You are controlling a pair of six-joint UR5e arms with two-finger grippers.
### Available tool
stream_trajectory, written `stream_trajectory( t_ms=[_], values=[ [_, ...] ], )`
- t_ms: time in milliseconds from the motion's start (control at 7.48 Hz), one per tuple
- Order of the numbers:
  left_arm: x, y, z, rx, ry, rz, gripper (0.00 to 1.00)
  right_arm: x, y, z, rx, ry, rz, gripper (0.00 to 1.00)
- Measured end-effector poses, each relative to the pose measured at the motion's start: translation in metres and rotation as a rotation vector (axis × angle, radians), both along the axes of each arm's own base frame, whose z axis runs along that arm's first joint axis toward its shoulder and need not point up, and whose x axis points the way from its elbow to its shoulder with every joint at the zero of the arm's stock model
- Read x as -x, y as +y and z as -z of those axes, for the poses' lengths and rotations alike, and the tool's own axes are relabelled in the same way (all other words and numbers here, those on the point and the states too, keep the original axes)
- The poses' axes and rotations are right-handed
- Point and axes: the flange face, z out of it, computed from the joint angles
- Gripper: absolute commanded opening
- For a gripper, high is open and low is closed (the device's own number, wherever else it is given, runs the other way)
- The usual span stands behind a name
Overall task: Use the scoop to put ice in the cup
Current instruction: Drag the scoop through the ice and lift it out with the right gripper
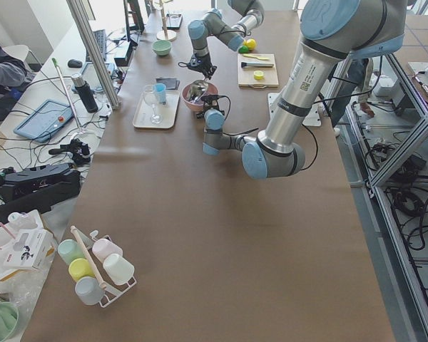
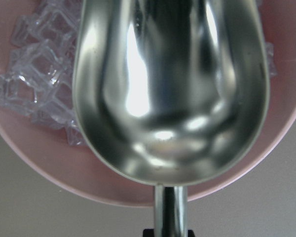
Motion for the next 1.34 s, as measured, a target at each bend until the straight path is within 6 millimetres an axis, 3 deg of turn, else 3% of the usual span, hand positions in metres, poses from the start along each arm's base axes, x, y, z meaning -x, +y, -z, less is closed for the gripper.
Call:
stream_trajectory(
  t_ms=[668,1336],
  values=[
    [-0.001,0.0,-0.002,0.005,-0.011,0.0,0.99,-0.005,0.007,0.008,0.008,-0.068,-0.031,0.0],
    [-0.001,0.0,-0.002,0.005,-0.012,-0.001,0.99,-0.036,0.031,0.018,0.0,-0.181,-0.097,0.0]
  ],
)
